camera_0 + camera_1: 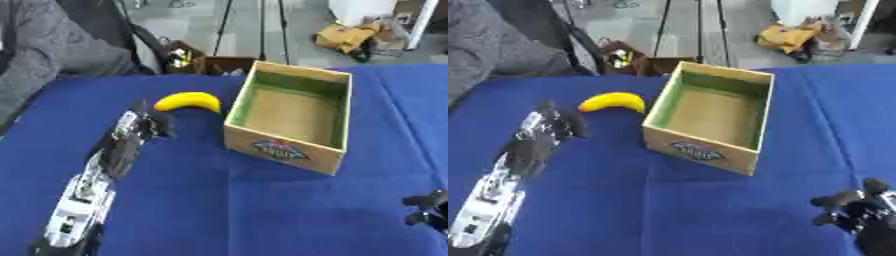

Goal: Pick up objects on the table and place them in the box.

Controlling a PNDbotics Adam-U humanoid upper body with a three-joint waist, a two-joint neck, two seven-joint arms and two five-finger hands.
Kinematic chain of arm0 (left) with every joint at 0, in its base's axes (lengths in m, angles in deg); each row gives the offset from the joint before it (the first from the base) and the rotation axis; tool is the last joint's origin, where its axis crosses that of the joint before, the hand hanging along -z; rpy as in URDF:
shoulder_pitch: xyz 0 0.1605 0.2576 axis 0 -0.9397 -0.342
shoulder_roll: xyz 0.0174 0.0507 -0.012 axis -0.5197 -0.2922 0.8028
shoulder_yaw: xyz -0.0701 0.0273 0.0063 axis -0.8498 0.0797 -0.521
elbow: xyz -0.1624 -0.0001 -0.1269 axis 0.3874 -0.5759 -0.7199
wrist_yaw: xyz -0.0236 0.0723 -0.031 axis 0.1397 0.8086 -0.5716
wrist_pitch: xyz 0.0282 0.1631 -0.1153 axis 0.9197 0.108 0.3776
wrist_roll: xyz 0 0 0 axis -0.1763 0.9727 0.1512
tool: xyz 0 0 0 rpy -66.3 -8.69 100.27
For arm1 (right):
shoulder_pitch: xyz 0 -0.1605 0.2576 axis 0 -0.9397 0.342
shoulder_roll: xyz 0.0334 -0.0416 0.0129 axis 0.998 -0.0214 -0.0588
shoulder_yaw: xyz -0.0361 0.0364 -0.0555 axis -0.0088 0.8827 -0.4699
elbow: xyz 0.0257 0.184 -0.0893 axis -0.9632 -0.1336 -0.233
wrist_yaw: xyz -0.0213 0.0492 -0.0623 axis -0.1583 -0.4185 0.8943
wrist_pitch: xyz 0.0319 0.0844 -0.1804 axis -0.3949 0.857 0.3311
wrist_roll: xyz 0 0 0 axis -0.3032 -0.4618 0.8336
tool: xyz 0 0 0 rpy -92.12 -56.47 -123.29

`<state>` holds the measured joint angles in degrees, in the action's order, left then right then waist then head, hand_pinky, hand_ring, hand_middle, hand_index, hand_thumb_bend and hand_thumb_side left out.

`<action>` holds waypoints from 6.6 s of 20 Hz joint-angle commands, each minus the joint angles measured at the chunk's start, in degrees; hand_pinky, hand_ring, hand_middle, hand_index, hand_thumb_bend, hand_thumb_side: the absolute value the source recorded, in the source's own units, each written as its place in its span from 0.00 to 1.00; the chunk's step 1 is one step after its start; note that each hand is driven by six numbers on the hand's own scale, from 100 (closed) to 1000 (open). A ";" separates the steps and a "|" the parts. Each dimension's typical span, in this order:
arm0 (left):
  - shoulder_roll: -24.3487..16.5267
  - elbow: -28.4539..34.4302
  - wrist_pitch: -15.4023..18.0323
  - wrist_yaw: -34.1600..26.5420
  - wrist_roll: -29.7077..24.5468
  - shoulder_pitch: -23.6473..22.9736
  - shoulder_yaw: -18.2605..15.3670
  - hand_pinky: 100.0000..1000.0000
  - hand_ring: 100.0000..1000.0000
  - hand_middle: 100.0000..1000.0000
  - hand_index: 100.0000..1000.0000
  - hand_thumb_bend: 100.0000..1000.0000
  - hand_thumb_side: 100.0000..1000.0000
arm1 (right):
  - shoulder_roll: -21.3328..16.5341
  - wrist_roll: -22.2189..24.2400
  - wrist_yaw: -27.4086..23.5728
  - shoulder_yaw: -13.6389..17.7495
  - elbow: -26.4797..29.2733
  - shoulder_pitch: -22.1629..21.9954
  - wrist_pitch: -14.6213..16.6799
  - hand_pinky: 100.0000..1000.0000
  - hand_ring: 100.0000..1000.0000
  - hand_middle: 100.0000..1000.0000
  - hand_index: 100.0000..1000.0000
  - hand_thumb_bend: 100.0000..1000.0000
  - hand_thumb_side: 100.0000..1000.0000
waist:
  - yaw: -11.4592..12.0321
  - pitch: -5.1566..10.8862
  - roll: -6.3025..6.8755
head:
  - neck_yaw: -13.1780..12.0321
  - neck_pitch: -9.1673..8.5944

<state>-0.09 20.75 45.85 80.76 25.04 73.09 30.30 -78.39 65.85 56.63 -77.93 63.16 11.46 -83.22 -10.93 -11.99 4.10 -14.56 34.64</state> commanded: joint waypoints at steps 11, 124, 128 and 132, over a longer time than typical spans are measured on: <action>-2.81 1.09 0.61 -0.09 -0.65 1.22 0.06 0.69 0.53 0.50 0.64 0.09 0.95 | -0.60 0.01 0.42 0.14 1.39 0.08 -0.13 0.47 0.65 0.40 0.48 0.00 0.90 | -0.09 0.81 -0.15 | -0.18 -0.45; -20.08 -57.51 14.87 62.92 15.99 42.24 1.90 0.60 0.28 0.17 0.56 0.00 0.23 | -1.90 2.98 1.01 -1.82 1.73 0.84 -0.25 0.47 0.66 0.42 0.48 0.00 0.91 | -6.66 -0.34 1.86 | -1.36 -2.95; -20.39 -55.75 13.79 62.79 13.48 42.04 2.50 0.62 0.34 0.24 0.62 0.00 0.12 | -1.89 2.98 0.94 -1.77 1.78 0.81 -0.22 0.47 0.67 0.42 0.48 0.00 0.91 | -6.59 -0.22 1.77 | -1.24 -3.04; -20.40 -55.57 13.51 64.68 11.16 41.74 2.74 0.69 0.48 0.44 0.73 0.00 0.04 | -1.90 2.95 0.91 -1.71 1.83 0.75 -0.19 0.47 0.67 0.42 0.48 0.00 0.91 | -6.56 -0.22 1.67 | -1.18 -3.15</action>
<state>-18.17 -36.03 59.43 144.94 36.95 114.05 32.83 -79.52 68.86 57.81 -80.06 63.79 12.07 -83.62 -17.59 -13.40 6.22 -15.83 32.11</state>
